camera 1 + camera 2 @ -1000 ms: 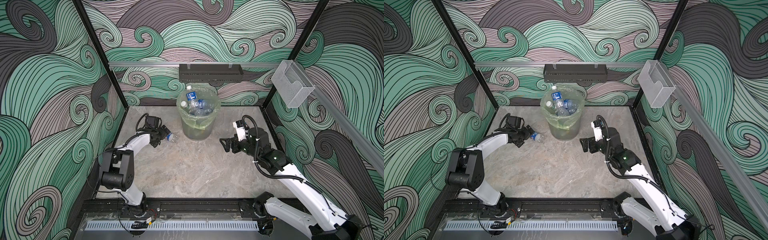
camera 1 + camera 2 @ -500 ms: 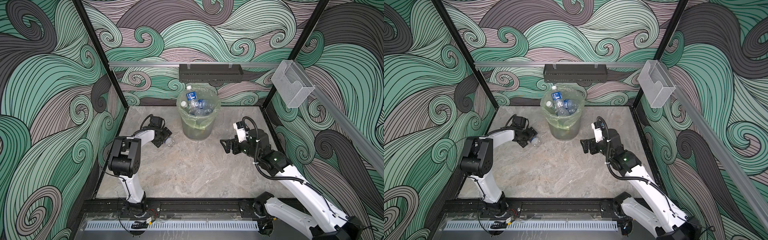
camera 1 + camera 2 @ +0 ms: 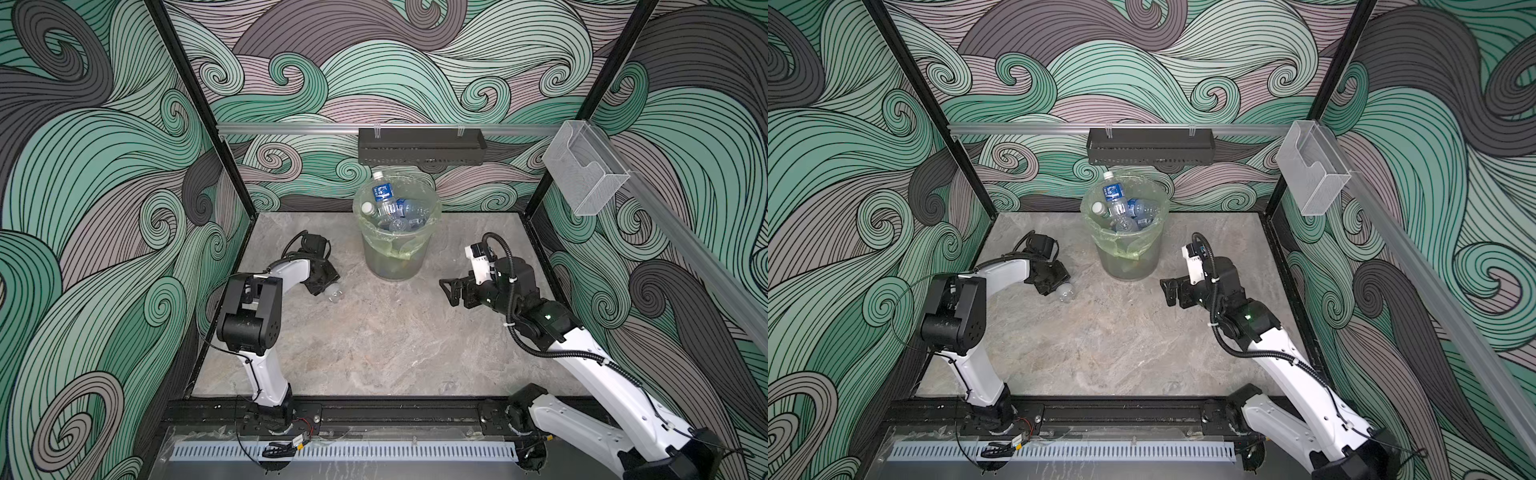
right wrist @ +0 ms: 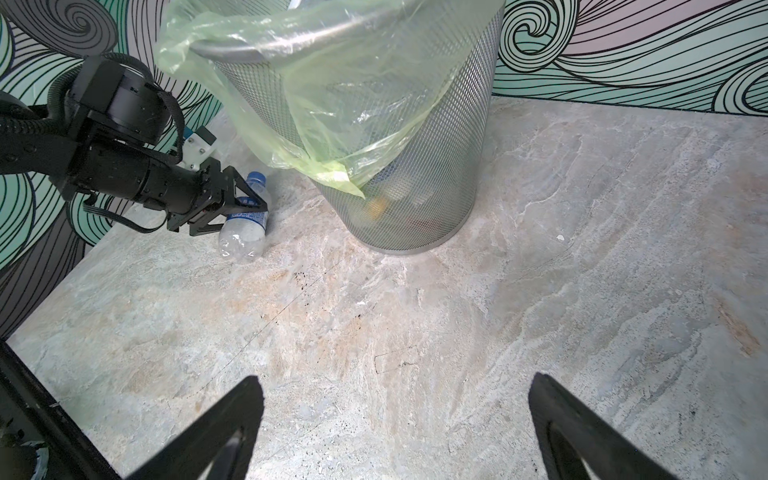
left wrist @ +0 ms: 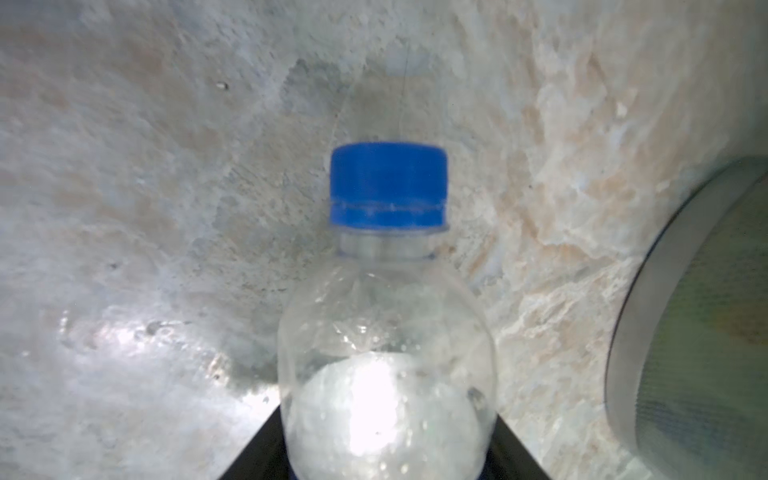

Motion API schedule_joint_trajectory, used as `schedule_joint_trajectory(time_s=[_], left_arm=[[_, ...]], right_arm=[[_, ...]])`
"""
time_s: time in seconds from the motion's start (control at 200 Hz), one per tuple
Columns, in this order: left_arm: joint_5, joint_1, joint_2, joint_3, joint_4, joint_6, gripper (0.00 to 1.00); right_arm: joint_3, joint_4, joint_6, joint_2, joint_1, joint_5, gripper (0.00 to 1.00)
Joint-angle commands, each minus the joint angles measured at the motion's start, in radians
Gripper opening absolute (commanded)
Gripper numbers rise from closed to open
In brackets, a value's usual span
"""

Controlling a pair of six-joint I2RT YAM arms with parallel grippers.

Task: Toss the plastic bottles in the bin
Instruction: 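Lift the Pepsi bottle with the left gripper and drop it into the bin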

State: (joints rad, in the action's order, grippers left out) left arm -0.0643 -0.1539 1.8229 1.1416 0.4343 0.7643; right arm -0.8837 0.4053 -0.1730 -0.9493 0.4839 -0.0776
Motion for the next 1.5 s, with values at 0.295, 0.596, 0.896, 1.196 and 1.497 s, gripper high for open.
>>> schedule_joint_trajectory(time_s=[0.295,0.596,0.896,1.196,1.497], left_arm=[[0.021,-0.009,-0.149,-0.067,0.107,-0.17,0.47],[0.048,-0.009,-0.452,-0.185,0.096,-0.332,0.48],[0.0,-0.01,-0.719,-0.236,0.143,-0.486,0.48],[-0.091,-0.034,-0.773,-0.132,0.104,-0.509,0.47],[-0.178,-0.184,-0.269,0.688,0.195,-0.523,0.46]], right_arm=[[0.012,-0.034,-0.014,-0.014,-0.004,0.007,1.0],[0.044,-0.033,-0.006,-0.025,-0.004,0.026,1.0],[0.066,-0.04,-0.019,-0.04,-0.006,0.038,1.0],[0.072,-0.069,-0.022,-0.055,-0.005,0.038,1.0],[0.068,-0.084,-0.034,-0.069,-0.006,0.031,0.99]])
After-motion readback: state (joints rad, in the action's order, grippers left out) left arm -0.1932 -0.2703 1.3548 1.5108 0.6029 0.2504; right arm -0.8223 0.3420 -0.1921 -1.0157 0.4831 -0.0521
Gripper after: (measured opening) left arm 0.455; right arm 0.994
